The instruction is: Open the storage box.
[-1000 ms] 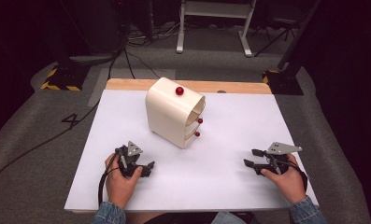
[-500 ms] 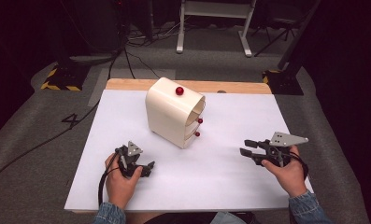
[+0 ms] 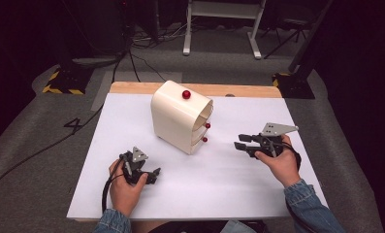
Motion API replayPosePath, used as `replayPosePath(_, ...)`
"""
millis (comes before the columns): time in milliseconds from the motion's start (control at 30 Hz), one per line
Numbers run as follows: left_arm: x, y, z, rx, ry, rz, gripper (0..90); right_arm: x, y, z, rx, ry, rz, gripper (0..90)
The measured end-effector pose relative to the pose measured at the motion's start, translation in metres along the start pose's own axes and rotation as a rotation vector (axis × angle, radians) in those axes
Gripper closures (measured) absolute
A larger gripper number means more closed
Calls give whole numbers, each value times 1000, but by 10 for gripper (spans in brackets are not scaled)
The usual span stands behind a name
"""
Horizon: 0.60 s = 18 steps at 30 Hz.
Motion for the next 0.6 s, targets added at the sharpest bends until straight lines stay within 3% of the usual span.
replayPosePath(133, 0, 0, 0, 1, 5, 1, 124, 8, 14, -3, 9, -10, -7, 600)
replayPosePath(267, 0, 0, 0, 0, 5, 4, 124, 13, 28, -3, 11, -14, 20, 600)
replayPosePath(600, 0, 0, 0, 0, -3, 3, 124, 19, 64, 6, 60, -24, 32, 617)
Point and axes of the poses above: each handheld gripper's, and its own axes: y roughly forward along the jaws, x roughly out of its top, z roughly to its left, the point moved 1 cm from there along y, roughly forward along the jaws, and after that the axes turned 8 degrees about -y, right-handed, at the moved point
